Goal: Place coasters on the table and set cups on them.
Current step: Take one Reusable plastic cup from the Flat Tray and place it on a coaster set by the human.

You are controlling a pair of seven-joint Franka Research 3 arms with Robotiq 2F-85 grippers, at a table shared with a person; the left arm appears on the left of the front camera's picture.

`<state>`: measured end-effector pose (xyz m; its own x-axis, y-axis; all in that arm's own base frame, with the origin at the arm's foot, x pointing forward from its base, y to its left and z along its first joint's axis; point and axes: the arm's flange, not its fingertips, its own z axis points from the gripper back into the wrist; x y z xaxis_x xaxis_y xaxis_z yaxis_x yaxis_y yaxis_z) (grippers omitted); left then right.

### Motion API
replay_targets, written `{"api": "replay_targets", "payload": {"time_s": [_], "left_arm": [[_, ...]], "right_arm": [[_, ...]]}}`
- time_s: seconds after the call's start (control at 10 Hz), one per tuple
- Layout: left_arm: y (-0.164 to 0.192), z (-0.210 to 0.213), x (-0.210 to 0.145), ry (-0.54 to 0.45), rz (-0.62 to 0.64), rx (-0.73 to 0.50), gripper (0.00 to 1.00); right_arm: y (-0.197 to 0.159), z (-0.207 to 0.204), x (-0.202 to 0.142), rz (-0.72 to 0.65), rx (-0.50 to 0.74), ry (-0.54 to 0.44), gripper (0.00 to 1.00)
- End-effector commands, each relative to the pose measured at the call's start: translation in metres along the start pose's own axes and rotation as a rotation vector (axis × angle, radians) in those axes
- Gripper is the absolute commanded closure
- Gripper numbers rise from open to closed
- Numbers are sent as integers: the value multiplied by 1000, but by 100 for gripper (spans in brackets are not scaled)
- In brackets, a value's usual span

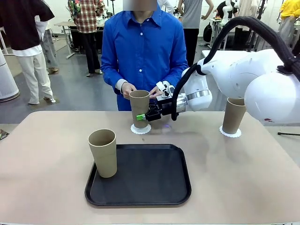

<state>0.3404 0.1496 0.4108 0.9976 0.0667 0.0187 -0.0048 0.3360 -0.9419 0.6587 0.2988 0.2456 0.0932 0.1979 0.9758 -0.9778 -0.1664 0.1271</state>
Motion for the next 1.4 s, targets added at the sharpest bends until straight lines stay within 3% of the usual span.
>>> {"api": "replay_targets", "payload": {"time_s": [0.0, 1.3], "left_arm": [[-1, 2, -1, -2, -7, -12, 0], [-1, 2, -1, -2, -7, -12, 0]], "right_arm": [[-14, -3, 5, -23, 6, 18, 18], [-3, -8, -13, 21, 48, -12, 18]]}}
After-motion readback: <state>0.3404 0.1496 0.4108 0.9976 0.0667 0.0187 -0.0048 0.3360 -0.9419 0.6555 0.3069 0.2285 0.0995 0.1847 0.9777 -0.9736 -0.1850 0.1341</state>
